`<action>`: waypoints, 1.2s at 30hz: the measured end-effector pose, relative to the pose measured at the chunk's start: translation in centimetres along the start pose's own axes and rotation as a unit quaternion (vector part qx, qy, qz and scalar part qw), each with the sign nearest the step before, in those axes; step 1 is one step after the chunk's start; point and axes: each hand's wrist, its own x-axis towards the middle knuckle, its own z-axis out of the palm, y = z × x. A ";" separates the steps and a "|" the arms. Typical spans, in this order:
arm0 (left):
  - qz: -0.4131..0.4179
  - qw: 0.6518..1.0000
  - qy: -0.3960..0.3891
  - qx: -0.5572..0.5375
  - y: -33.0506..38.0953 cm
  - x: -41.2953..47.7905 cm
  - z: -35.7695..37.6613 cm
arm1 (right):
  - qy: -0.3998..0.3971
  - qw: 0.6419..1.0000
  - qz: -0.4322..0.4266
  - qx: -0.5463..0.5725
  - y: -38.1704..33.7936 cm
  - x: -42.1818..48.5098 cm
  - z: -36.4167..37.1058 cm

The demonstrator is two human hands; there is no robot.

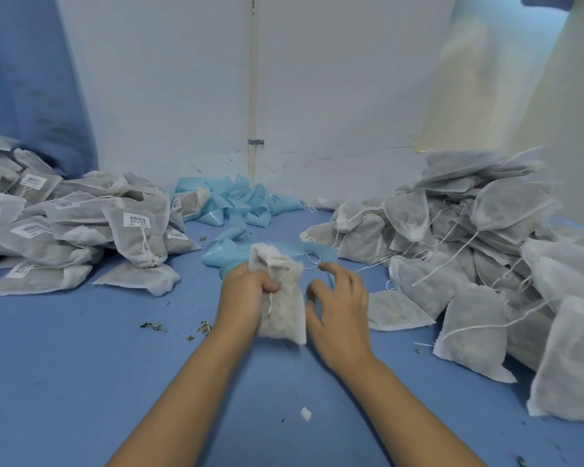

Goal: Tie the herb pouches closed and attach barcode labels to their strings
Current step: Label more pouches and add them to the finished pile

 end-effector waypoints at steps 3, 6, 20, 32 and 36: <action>0.035 0.984 -0.068 0.161 -1.0 0.0 -1.2 | 0.015 0.999 0.040 -0.003 0.4 0.3 -0.1; 0.101 0.954 -0.088 0.270 -2.0 -0.3 -1.7 | 0.037 0.996 0.084 0.006 0.6 0.5 0.0; 0.067 0.989 -0.128 0.041 -3.0 -1.6 -2.5 | -0.047 0.976 0.056 0.205 -0.5 -0.3 0.7; 0.069 0.984 -0.162 0.035 -3.1 -1.4 -2.5 | -0.066 0.861 0.198 0.464 0.2 0.4 0.2; 0.065 0.986 -0.152 0.036 -3.1 -1.4 -2.5 | -0.065 0.846 0.211 0.485 0.2 0.5 0.0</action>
